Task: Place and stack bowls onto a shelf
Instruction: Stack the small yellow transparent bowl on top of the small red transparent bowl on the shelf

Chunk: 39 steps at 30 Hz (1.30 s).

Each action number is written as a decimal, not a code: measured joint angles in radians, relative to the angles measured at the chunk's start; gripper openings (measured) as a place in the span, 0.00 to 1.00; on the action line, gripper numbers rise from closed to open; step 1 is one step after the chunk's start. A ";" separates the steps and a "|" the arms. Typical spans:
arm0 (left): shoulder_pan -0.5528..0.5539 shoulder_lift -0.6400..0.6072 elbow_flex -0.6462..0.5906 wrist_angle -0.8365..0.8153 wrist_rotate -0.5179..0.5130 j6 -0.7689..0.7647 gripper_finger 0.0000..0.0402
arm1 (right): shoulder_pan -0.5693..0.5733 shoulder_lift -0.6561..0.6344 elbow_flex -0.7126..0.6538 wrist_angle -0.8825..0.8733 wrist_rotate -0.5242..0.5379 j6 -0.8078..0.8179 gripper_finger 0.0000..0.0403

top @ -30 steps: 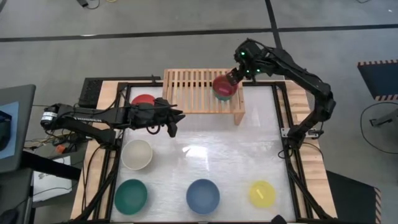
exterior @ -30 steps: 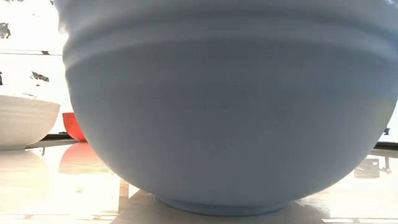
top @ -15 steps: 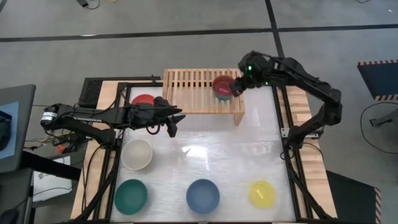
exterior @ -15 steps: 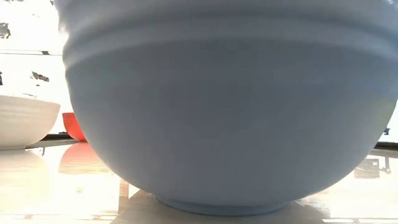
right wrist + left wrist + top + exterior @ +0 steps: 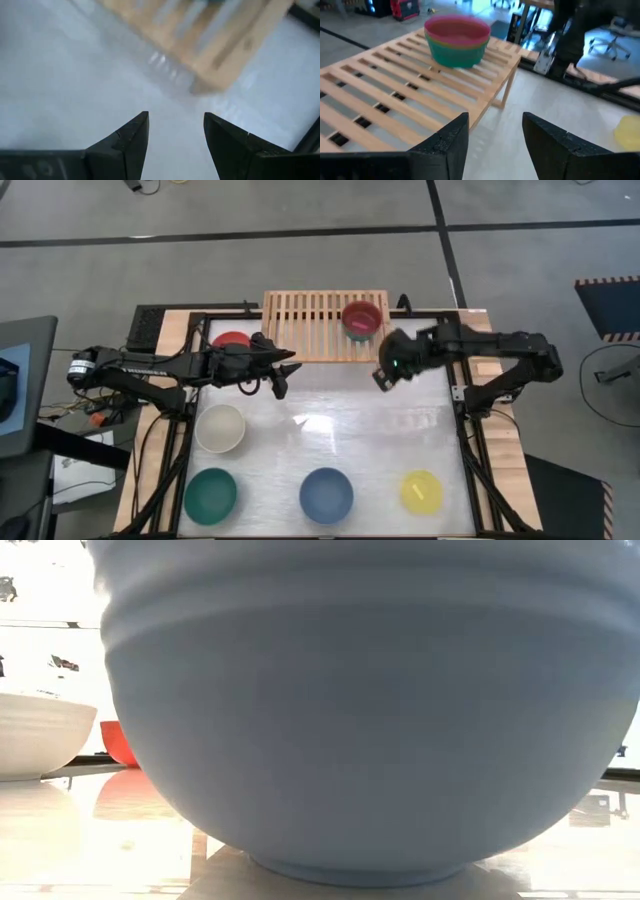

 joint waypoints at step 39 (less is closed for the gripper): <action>0.079 0.154 -0.001 0.213 0.283 0.045 0.42 | 0.752 0.077 -0.569 0.411 -0.362 0.537 0.51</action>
